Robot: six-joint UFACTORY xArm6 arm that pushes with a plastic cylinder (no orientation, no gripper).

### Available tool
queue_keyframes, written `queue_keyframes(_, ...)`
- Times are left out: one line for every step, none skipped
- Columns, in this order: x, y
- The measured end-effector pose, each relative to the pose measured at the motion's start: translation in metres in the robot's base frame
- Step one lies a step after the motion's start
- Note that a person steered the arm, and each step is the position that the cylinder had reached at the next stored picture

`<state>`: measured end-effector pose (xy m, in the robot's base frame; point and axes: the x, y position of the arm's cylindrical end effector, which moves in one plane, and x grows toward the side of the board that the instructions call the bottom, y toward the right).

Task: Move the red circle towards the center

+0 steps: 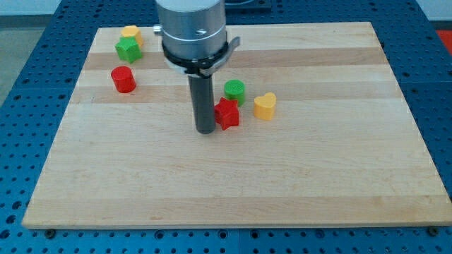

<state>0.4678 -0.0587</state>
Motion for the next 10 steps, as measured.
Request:
queue_keyframes(0.007, -0.032)
queue_keyframes(0.003, -0.069)
queue_keyframes(-0.009, -0.119)
queue_keyframes(-0.030, -0.162)
queue_keyframes(-0.060, -0.203)
queue_keyframes(-0.091, -0.230)
queue_keyframes(-0.130, -0.236)
queue_keyframes(-0.148, -0.216)
queue_keyframes(-0.140, -0.182)
queue_keyframes(-0.124, -0.157)
